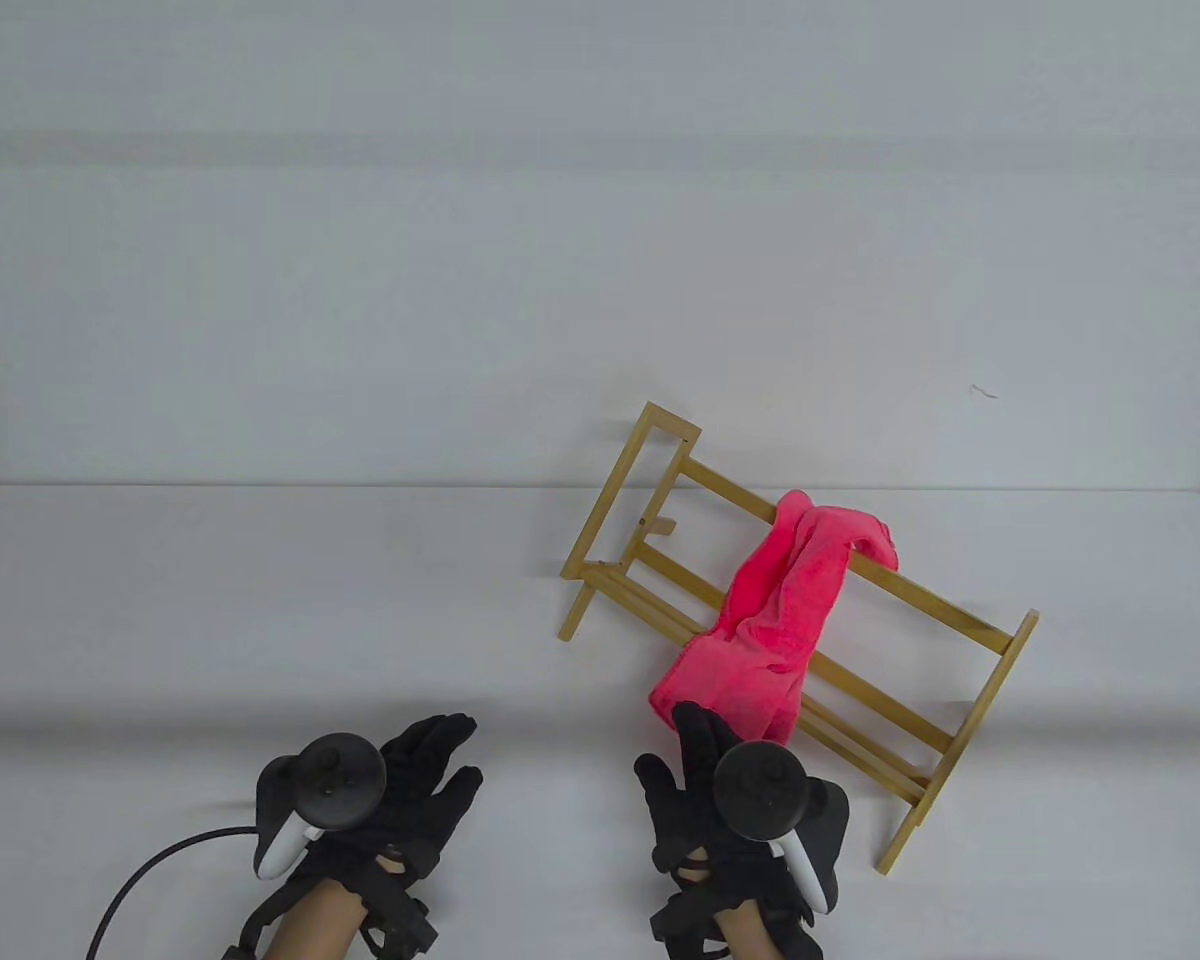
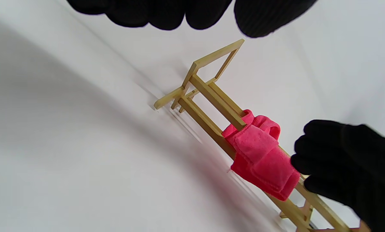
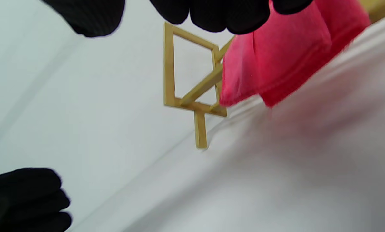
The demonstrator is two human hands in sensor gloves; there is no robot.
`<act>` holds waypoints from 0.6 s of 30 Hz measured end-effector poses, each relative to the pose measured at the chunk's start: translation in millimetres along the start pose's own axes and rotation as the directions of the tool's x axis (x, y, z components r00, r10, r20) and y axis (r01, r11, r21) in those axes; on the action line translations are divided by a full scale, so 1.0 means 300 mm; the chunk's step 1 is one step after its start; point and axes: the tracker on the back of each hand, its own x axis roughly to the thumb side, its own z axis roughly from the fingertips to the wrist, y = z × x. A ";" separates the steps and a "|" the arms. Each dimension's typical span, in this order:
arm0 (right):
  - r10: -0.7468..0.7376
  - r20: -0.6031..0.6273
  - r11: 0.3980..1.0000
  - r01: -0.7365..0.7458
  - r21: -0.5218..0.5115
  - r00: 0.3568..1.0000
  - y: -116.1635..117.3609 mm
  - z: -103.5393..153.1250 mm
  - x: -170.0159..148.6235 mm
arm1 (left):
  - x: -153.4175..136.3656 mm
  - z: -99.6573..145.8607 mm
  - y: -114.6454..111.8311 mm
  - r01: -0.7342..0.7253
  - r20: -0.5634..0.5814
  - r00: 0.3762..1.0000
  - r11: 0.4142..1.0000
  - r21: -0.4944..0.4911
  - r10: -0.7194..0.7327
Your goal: Hang square towel on book rack
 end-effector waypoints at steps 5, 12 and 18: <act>0.024 -0.016 0.996 -0.022 0.089 1.000 0.056 -0.016 -0.058 | -0.013 -0.002 -0.008 0.000 -0.017 1.000 1.000 -0.031 -0.001; 0.120 -0.022 0.983 -0.115 0.142 0.993 0.100 -0.041 -0.076 | -0.061 -0.007 -0.020 0.091 -0.077 0.992 0.990 -0.106 -0.100; 0.161 -0.028 0.974 -0.154 0.164 0.987 0.105 -0.041 -0.081 | -0.105 -0.002 -0.017 0.088 -0.135 0.985 0.989 -0.121 -0.104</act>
